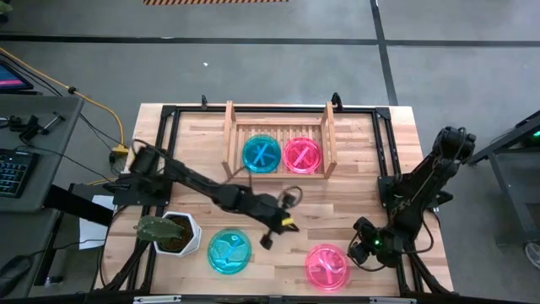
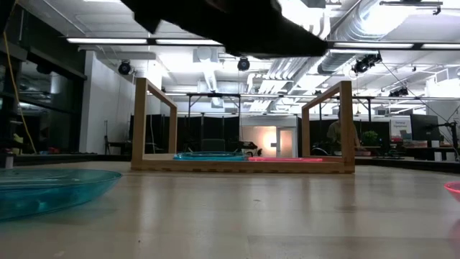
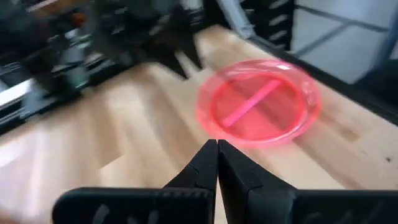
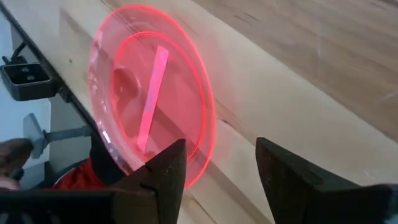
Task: Place and stack plates onto a shelf
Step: Stack the pink plate on top of the pink plates on the shelf
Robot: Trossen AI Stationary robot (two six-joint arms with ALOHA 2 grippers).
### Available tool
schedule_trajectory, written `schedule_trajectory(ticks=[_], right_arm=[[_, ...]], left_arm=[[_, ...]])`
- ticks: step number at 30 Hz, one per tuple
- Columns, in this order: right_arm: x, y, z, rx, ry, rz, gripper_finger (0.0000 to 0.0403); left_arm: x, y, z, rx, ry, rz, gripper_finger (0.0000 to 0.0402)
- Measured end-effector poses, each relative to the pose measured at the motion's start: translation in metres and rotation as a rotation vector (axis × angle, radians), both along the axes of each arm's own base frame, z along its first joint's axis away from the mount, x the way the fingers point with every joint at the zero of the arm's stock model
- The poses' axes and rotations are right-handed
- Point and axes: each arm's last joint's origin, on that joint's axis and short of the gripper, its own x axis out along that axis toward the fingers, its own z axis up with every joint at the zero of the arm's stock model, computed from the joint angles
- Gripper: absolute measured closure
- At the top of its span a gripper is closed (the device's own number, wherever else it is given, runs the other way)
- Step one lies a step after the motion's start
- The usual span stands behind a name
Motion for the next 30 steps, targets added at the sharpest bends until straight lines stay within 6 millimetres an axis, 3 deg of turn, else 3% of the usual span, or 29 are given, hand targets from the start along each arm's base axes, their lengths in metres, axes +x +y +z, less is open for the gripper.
schedule_trajectory(ticks=[8,17,22,30], right_arm=[[0.005,0.011,-0.014,0.031,0.003,0.005,0.0226],[0.008,0.016,-0.021,0.036,-0.002,0.014,0.0226],[0.008,0.016,-0.021,0.034,-0.009,0.011,0.0226],[0.009,0.016,-0.021,0.027,-0.02,0.007,0.0226]], left_arm=[[0.019,-0.024,-0.032,0.096,-0.01,-0.127,0.0401],[0.026,-0.033,-0.037,-0.033,-0.137,-0.302,0.0402],[0.029,-0.033,-0.043,-0.044,-0.166,-0.305,0.0401],[0.038,-0.041,-0.037,-0.032,-0.204,-0.287,0.0401]])
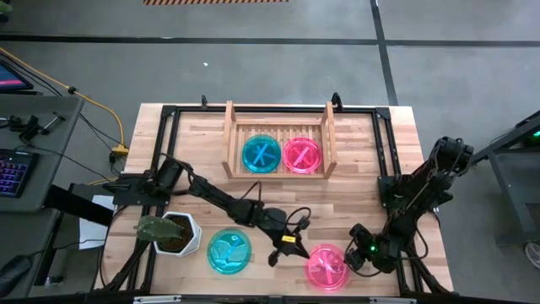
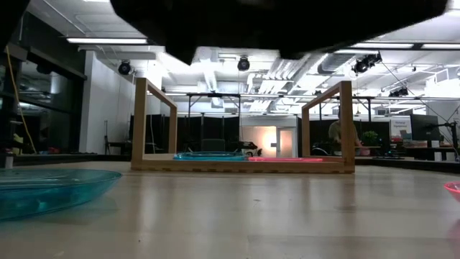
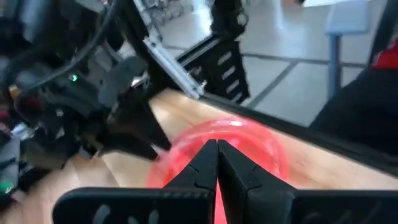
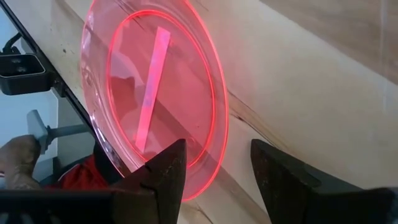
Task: Place and stack plates onto a shelf
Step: Stack the pink plate on top of the pink plates on the shelf
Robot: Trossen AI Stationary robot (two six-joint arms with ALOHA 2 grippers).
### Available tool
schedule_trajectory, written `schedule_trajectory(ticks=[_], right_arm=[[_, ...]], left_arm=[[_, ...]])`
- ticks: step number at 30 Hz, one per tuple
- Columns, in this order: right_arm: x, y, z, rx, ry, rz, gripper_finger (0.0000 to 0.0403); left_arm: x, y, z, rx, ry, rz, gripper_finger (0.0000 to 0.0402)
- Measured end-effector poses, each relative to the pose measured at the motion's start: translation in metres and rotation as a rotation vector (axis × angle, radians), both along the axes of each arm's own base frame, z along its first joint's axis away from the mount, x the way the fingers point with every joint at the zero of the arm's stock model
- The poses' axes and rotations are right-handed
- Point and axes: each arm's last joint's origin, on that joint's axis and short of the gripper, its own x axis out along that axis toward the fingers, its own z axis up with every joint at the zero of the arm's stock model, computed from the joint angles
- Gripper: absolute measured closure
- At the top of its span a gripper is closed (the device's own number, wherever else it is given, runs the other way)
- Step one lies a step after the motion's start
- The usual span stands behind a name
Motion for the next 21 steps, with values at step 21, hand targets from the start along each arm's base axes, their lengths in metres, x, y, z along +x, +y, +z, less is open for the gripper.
schedule_trajectory(ticks=[21], right_arm=[[0.002,0.0,0.001,-0.009,-0.038,-0.028,0.0226]], left_arm=[[0.027,-0.014,-0.031,0.118,0.144,0.001,0.0401]])
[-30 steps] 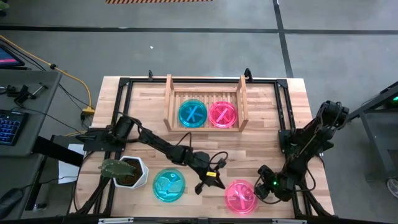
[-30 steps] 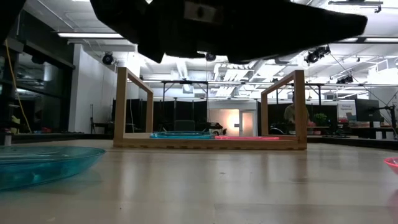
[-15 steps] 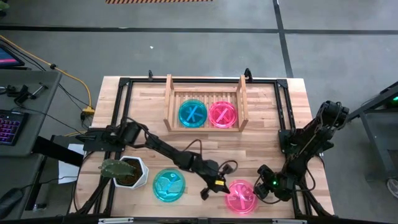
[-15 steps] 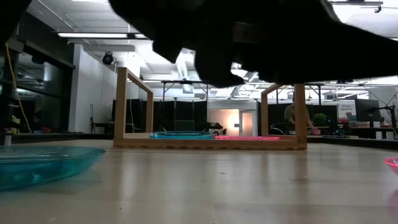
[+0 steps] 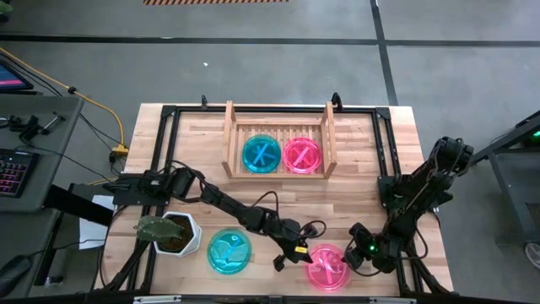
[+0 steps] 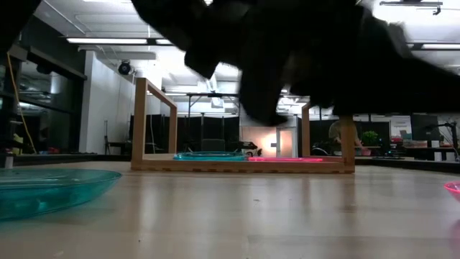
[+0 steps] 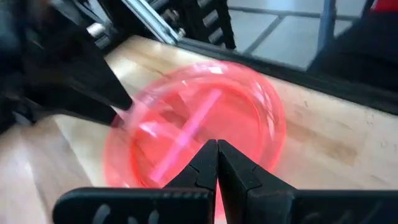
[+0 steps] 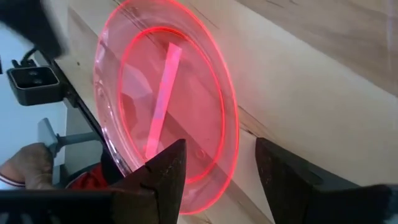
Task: Place and stack plates onto a shelf
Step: Stack the pink plate on top of the pink plates on the shelf
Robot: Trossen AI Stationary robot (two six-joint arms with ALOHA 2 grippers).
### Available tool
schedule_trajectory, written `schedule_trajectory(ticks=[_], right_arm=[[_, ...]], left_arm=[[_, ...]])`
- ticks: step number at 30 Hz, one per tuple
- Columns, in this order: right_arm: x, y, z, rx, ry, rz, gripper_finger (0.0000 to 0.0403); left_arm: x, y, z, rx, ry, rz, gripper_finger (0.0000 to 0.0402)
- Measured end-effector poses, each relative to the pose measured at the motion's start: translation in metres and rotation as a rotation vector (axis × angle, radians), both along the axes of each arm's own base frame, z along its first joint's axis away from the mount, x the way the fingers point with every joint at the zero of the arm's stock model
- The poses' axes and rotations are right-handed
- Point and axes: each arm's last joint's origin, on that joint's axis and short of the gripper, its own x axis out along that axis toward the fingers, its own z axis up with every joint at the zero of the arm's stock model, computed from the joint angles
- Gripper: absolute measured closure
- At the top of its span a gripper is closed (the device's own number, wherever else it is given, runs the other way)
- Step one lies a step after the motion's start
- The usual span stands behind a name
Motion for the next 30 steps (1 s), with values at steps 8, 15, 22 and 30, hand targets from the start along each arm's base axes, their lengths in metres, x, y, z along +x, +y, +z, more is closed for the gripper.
schedule_trajectory(ticks=[8,15,22,30], right_arm=[[0.003,0.0,0.001,-0.002,-0.031,-0.006,0.0226],[0.008,0.002,-0.004,0.01,-0.046,-0.026,0.0226],[0.015,0.007,-0.013,0.029,-0.051,-0.018,0.0226],[0.015,0.006,-0.016,0.004,-0.045,-0.02,0.0244]], left_arm=[[0.006,0.007,-0.018,-0.033,0.0,0.002,0.0401],[0.009,0.017,-0.017,-0.028,-0.001,0.048,0.0401],[0.01,0.02,-0.018,-0.039,0.017,0.066,0.0401],[0.01,0.021,-0.018,-0.036,0.016,0.076,0.0401]])
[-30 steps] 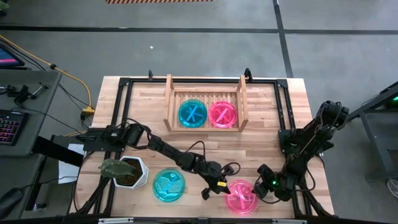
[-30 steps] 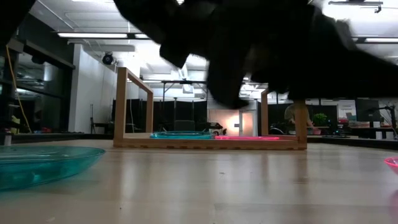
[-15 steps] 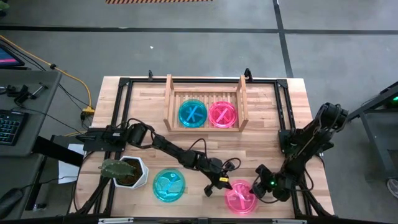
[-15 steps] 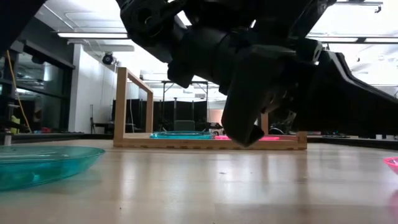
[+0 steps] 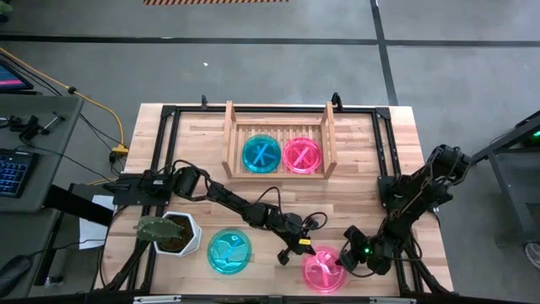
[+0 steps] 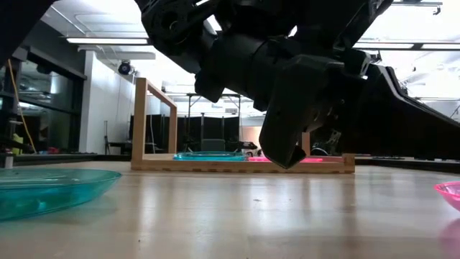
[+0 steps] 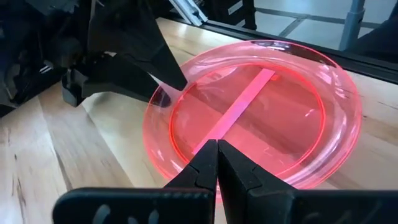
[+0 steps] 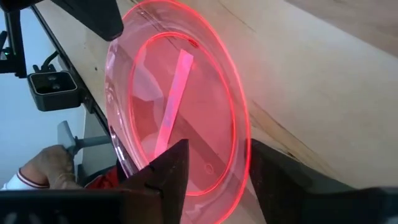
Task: Place and stack plates onto a shelf
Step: Stack the pink plate on top of the pink plates on the shelf
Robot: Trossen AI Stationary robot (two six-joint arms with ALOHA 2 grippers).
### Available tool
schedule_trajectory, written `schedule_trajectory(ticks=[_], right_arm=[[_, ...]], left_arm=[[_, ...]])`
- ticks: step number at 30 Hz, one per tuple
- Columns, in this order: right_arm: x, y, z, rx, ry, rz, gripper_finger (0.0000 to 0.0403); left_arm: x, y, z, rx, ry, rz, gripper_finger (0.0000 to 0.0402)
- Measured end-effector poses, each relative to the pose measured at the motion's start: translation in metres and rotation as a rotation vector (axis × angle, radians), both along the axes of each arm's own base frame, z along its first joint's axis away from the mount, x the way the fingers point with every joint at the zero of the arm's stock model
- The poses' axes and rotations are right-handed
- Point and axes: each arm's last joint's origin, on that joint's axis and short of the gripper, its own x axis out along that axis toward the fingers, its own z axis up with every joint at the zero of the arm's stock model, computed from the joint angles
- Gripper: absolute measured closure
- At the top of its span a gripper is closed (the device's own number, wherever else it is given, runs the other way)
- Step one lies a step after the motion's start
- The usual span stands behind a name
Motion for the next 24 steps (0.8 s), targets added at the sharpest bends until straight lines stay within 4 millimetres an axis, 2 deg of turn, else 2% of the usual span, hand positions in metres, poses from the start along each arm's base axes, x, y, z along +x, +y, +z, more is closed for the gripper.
schedule_trajectory(ticks=[4,8,10,13,16,19,24], right_arm=[[0.0,0.0,-0.007,-0.026,0.015,0.002,0.0301],[0.0,0.0,-0.013,-0.048,0.042,0.013,0.0381],[0.0,0.0,-0.014,-0.048,0.048,0.014,0.0395],[0.0,0.0,-0.014,-0.051,0.047,0.013,0.0397],[0.0,0.0,-0.013,-0.059,0.034,0.014,0.04],[0.0,0.0,-0.012,-0.081,0.013,0.051,0.0402],[0.003,-0.003,-0.004,-0.136,-0.056,0.088,0.0403]], left_arm=[[0.0,0.001,0.0,0.018,-0.002,0.038,0.0401],[0.001,0.005,-0.002,0.05,0.008,0.096,0.0401],[0.0,0.006,-0.003,0.063,0.027,0.11,0.0401],[-0.007,0.014,0.002,0.148,0.146,0.111,0.0401],[-0.018,0.028,0.027,0.217,0.254,0.141,0.0401],[-0.026,0.045,0.058,0.204,0.318,0.196,0.0401],[-0.049,0.065,0.104,0.156,0.332,0.257,0.0401]])
